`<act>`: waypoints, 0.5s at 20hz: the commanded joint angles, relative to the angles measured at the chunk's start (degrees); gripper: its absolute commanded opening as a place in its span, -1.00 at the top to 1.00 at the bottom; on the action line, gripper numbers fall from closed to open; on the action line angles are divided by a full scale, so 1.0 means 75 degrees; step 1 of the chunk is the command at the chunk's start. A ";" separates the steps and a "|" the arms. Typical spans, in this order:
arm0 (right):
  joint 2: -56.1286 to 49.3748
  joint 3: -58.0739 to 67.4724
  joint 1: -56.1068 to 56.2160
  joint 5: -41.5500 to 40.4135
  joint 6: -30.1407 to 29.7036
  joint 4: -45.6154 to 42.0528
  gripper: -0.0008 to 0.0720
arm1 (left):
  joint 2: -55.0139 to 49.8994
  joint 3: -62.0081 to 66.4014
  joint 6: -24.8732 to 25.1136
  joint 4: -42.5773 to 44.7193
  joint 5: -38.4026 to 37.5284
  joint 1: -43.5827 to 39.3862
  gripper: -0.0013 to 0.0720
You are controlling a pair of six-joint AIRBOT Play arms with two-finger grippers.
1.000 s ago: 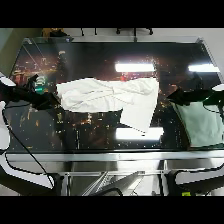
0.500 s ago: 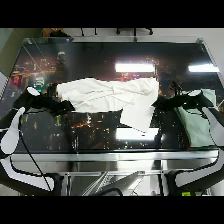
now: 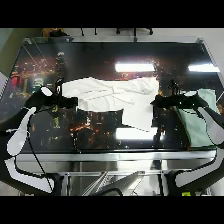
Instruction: Fold the shirts.
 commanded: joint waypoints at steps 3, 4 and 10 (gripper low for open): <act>0.0822 0.0970 -0.0128 0.0621 -0.0699 0.1719 0.93 | 0.1221 0.1180 -0.0029 -0.0017 -0.0656 -0.0090 0.94; 0.1224 0.1448 -0.0184 0.0761 -0.0901 0.2159 0.93 | 0.1687 0.1606 -0.0029 -0.0017 -0.0848 -0.0050 0.94; 0.3445 0.5572 -0.0624 0.0632 -0.1253 0.2920 0.93 | 0.4368 0.5753 -0.0052 0.0003 -0.1303 0.0463 0.94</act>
